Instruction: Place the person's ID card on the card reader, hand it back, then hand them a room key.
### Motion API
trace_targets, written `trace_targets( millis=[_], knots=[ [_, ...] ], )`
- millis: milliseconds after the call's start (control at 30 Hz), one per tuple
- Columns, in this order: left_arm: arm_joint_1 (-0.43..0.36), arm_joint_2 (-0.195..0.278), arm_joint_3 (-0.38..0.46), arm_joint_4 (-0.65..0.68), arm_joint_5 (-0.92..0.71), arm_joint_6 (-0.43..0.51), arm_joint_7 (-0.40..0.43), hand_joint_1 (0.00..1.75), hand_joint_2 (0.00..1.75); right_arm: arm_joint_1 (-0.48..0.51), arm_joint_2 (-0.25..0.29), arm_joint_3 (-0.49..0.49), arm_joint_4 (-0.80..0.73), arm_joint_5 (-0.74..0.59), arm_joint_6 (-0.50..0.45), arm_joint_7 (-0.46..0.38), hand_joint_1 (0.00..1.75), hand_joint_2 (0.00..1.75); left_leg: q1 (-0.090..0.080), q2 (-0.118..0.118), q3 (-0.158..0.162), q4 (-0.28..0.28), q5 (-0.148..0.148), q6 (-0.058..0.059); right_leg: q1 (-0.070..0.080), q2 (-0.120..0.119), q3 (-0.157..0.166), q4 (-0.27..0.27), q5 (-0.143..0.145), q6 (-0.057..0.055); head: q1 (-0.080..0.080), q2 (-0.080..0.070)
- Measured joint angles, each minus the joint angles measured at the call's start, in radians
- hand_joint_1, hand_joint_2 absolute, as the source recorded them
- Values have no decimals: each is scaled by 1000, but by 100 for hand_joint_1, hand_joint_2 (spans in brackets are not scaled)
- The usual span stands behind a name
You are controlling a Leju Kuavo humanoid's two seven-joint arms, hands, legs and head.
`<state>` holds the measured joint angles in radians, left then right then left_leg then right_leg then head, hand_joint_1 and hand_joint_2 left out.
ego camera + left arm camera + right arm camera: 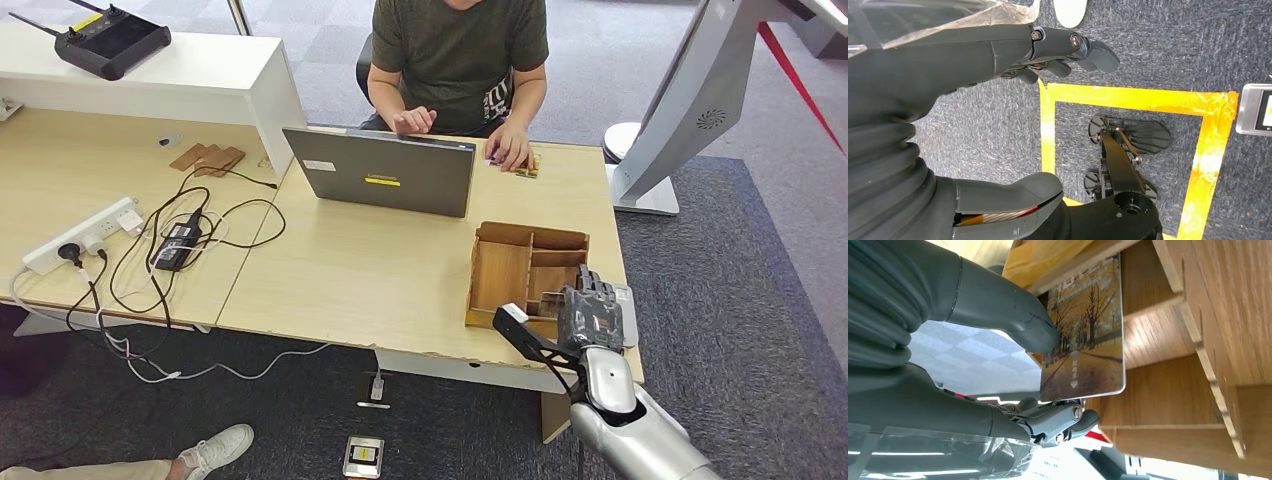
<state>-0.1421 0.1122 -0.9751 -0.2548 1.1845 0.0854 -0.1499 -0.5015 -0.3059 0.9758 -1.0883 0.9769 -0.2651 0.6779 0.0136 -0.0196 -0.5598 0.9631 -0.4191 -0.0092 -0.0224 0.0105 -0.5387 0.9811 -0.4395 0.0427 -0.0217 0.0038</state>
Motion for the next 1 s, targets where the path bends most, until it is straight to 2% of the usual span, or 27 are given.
trace_targets(
  millis=[267, 400, 533, 733, 1000],
  knots=[
    [0, 0, 0, 0, 1, 0, 0, 0, 175, 0, 0, 0, -7, 3, 0, 1, 168, 175, 0, 0, 0, 0, 0, 0, 0, 0, 0, 0, 0, 0, 0, 0],
    [0, 0, 0, 0, 2, 0, 0, 0, 175, 1, -3, 0, -25, 13, 0, 4, 163, 175, 0, 0, 0, 0, 0, 0, 0, 0, 0, 0, 0, 0, 0, 0],
    [3, 0, 0, 0, 11, 0, -14, 0, 175, 19, -24, -20, -184, 134, -2, 19, 163, 175, 0, 0, -1, 0, 0, 0, 0, 0, -1, 0, 0, 0, 0, 0],
    [3, 0, 0, 0, 13, 0, -19, 0, 175, 32, -35, -37, -264, 139, -5, 20, 162, 175, 0, 0, 0, 0, 0, 0, 0, 0, 0, 0, 0, 0, 0, 0],
    [3, 0, -5, 0, 13, 0, -21, 0, 175, 43, -39, -45, -295, 105, -25, 19, 167, 175, 0, 0, 0, 0, 0, 0, 0, 0, 0, 0, 0, 0, 0, 0]
  ],
)
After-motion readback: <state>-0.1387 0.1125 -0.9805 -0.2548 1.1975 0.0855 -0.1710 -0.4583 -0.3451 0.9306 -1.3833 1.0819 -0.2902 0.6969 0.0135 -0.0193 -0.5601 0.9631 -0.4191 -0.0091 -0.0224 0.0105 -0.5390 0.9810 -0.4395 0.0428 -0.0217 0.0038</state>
